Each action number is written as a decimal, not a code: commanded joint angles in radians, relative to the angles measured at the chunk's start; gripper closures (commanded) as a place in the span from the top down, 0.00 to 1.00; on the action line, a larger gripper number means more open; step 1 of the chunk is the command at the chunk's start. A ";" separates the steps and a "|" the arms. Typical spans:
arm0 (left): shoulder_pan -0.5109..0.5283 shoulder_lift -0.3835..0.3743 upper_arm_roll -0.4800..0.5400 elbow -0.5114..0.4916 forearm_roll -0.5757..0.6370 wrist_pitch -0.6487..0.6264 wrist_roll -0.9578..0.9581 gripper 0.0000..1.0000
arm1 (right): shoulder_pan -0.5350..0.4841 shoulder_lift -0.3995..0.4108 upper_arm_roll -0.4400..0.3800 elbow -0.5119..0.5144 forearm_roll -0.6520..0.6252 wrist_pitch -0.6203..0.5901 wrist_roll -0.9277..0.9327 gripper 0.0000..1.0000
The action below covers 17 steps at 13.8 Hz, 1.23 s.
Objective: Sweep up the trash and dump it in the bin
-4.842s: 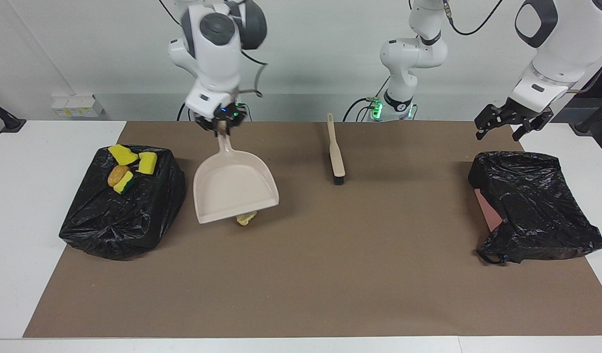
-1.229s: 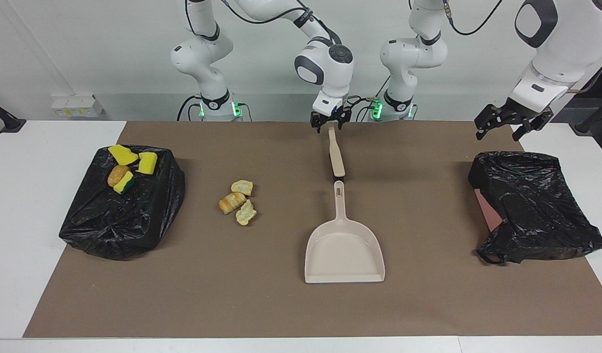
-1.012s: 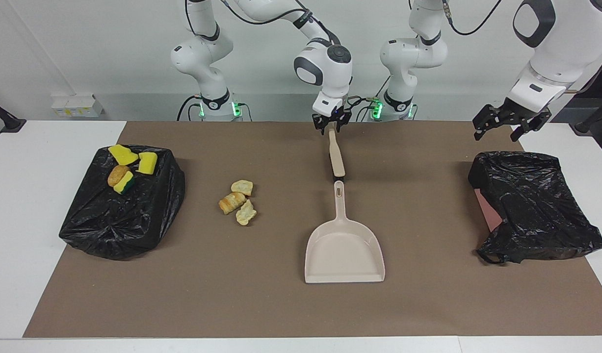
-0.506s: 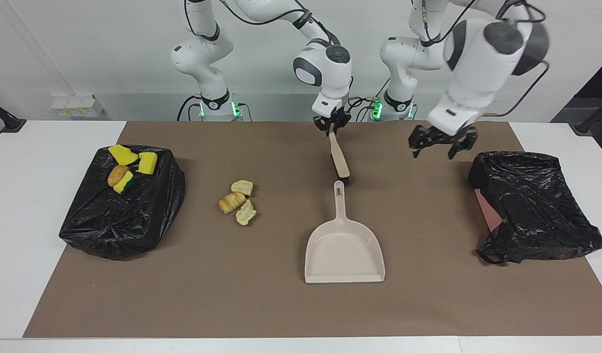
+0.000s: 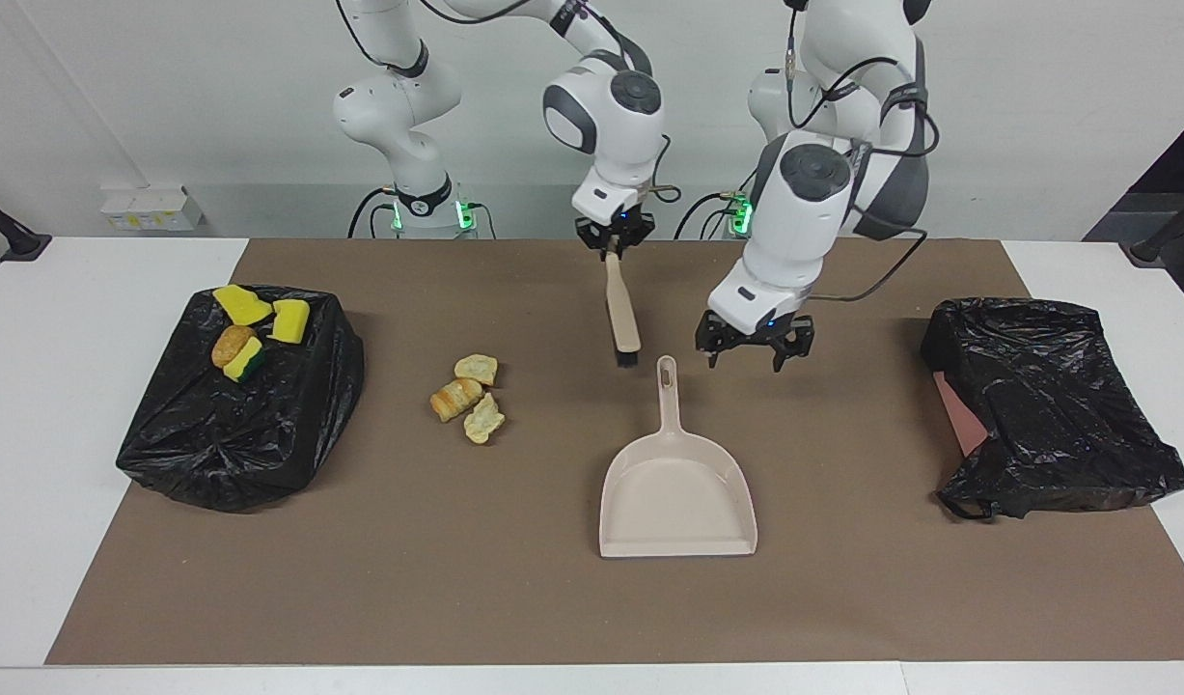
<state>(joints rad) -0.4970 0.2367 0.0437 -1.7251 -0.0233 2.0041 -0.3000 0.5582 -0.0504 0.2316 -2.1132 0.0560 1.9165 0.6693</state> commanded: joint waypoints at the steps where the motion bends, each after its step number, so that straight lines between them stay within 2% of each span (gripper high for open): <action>1: -0.038 0.030 0.018 -0.007 -0.026 0.092 -0.062 1.00 | -0.121 -0.088 0.008 -0.040 0.005 -0.080 -0.075 0.00; 3: -0.058 0.049 0.018 -0.010 -0.027 0.119 -0.077 1.00 | -0.229 -0.101 0.005 -0.037 -0.014 -0.105 -0.126 0.00; 8: -0.092 0.093 0.016 -0.016 -0.027 0.185 -0.108 1.00 | -0.433 -0.092 0.006 -0.076 -0.209 -0.083 -0.273 0.00; 10: -0.104 0.092 0.016 -0.062 -0.027 0.241 -0.108 1.00 | -0.518 -0.095 0.006 -0.115 -0.222 -0.041 -0.356 0.00; 13: -0.129 0.116 0.018 -0.073 -0.027 0.275 -0.114 1.00 | -0.589 -0.102 0.006 -0.154 -0.235 -0.014 -0.474 0.00; 14: -0.129 0.116 0.018 -0.071 -0.027 0.271 -0.122 0.88 | -0.590 -0.100 0.008 -0.171 -0.234 -0.011 -0.467 0.00; 15: -0.130 0.116 0.018 -0.071 -0.026 0.265 -0.119 0.51 | -0.589 -0.092 0.009 -0.182 -0.234 -0.001 -0.444 0.00; 16: -0.127 0.116 0.018 -0.071 -0.026 0.262 -0.110 0.03 | -0.583 -0.086 0.011 -0.194 -0.232 0.012 -0.429 0.00; 17: -0.127 0.116 0.018 -0.071 -0.024 0.259 -0.107 0.00 | -0.574 -0.086 0.012 -0.197 -0.220 0.012 -0.419 0.00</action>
<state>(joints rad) -0.6097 0.3594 0.0440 -1.7813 -0.0398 2.2492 -0.4112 -0.0186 -0.1265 0.2295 -2.2811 -0.1596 1.9002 0.2268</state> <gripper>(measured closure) 0.379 0.740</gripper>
